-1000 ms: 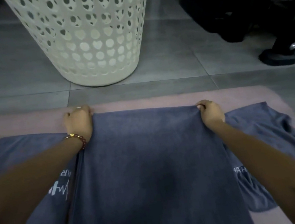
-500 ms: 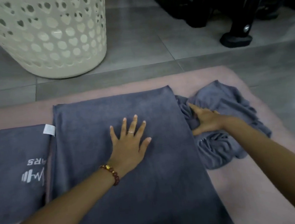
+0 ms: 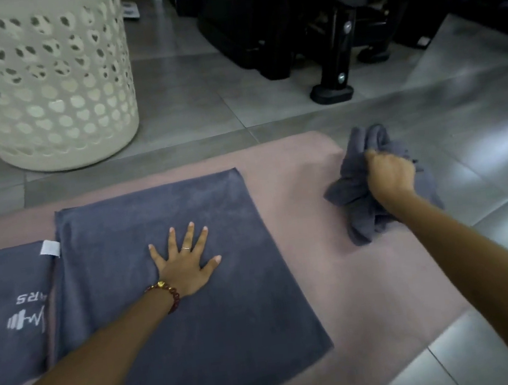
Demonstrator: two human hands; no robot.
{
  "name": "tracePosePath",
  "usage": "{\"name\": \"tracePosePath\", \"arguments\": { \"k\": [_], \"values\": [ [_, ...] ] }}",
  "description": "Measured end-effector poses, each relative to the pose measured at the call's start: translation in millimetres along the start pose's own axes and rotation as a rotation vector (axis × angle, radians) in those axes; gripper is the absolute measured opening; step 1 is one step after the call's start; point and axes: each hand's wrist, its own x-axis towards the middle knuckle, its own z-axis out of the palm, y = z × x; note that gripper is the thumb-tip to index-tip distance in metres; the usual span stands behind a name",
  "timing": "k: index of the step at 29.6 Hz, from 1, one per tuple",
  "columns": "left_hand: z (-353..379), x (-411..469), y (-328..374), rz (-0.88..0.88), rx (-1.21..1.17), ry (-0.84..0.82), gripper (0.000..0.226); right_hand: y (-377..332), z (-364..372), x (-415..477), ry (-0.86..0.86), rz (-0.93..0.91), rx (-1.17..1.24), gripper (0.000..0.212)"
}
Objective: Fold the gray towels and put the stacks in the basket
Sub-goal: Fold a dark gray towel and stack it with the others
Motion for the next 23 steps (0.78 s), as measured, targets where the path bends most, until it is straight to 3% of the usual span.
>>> {"name": "tracePosePath", "arguments": {
  "k": [4, 8, 11, 13, 15, 17, 19, 23],
  "values": [
    [8.2, -7.9, 5.0, 0.007, 0.037, 0.039, 0.069, -13.7, 44.3, -41.5, -0.254, -0.185, 0.236, 0.043],
    [37.6, -49.6, 8.4, 0.211, 0.093, 0.112, 0.075, -41.5, 71.8, -81.8, -0.545, -0.215, 0.343, 0.068],
    [61.4, -84.5, 0.0, 0.374, 0.177, 0.145, 0.061, -57.3, 71.9, -103.9, -0.478, -0.169, 0.324, 0.071],
    [63.2, -101.5, -8.2, 0.451, 0.222, 0.177, 0.059, -68.8, 66.4, -121.6, -0.344, -0.095, 0.320, 0.072],
    [59.2, -117.0, -18.3, 0.455, 0.249, 0.186, 0.058, -86.0, 57.8, -147.4, -0.188, -0.084, 0.541, 0.069],
    [58.1, -136.3, -32.0, 0.419, 0.231, 0.178, 0.058, -106.3, 49.0, -179.1, -0.187, -0.178, 0.796, 0.058],
    [63.9, -159.6, -48.4, 0.340, 0.200, 0.156, 0.059, -123.0, 47.6, -211.9, -0.297, -0.320, 0.872, 0.058],
    [77.7, -211.4, -80.1, 0.316, 0.184, 0.148, 0.057, -128.0, 69.8, -257.2, -0.274, -0.631, 0.578, 0.072]
  ]
}}
